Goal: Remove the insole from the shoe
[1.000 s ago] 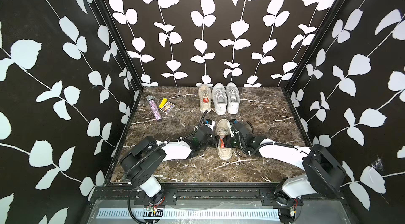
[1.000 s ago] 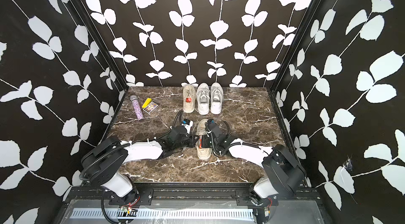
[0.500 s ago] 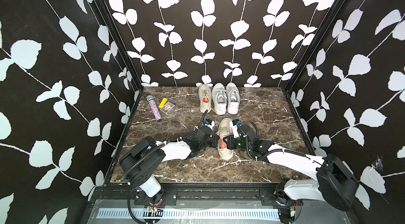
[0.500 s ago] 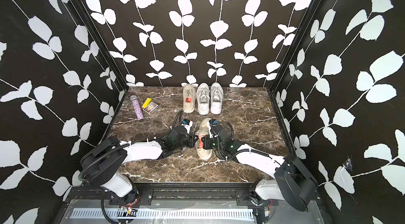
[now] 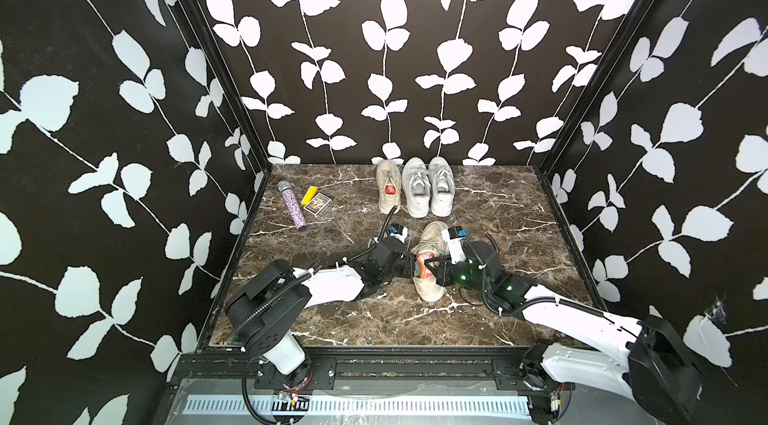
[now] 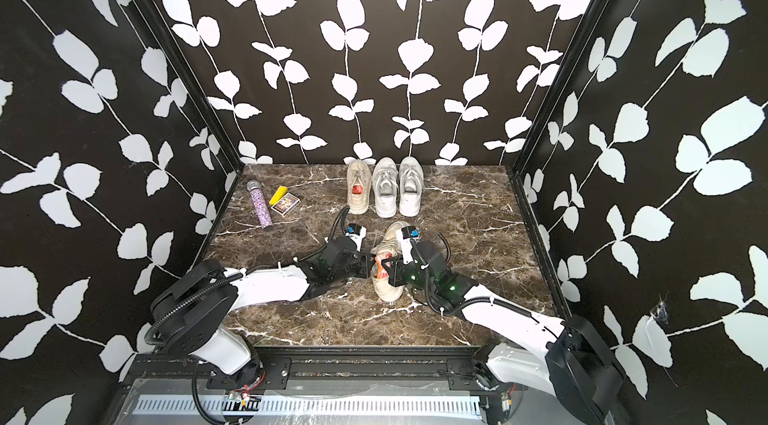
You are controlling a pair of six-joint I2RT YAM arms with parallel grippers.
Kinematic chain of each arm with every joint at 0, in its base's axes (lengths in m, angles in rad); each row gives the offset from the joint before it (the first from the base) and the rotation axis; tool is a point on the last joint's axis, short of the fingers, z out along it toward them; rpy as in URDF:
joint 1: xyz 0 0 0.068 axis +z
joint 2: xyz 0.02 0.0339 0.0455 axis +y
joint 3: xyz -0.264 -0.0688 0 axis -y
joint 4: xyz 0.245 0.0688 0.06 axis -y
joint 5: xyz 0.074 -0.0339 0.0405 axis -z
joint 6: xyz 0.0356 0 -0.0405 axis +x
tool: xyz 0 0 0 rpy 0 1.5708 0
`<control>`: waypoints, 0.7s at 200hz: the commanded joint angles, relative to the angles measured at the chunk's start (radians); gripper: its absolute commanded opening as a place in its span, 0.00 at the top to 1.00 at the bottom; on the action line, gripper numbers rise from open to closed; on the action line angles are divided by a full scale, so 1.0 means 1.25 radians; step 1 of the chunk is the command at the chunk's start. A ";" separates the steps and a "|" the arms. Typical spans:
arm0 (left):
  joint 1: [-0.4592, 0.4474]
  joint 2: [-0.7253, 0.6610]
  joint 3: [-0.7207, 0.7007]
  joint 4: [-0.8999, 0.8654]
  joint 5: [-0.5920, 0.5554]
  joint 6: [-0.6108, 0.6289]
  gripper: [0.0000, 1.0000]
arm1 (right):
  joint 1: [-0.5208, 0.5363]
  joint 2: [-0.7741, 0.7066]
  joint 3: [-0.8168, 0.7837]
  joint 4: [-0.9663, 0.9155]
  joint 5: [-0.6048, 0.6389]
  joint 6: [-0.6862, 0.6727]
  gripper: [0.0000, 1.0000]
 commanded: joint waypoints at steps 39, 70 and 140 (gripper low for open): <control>0.014 -0.011 -0.007 -0.076 -0.081 -0.001 1.00 | 0.003 -0.130 -0.019 0.136 0.042 -0.004 1.00; 0.013 -0.014 -0.008 -0.078 -0.084 0.003 1.00 | 0.001 -0.184 -0.023 0.091 0.092 -0.026 1.00; 0.015 -0.030 -0.006 -0.095 -0.088 0.012 1.00 | -0.001 -0.251 -0.044 0.015 0.223 -0.049 1.00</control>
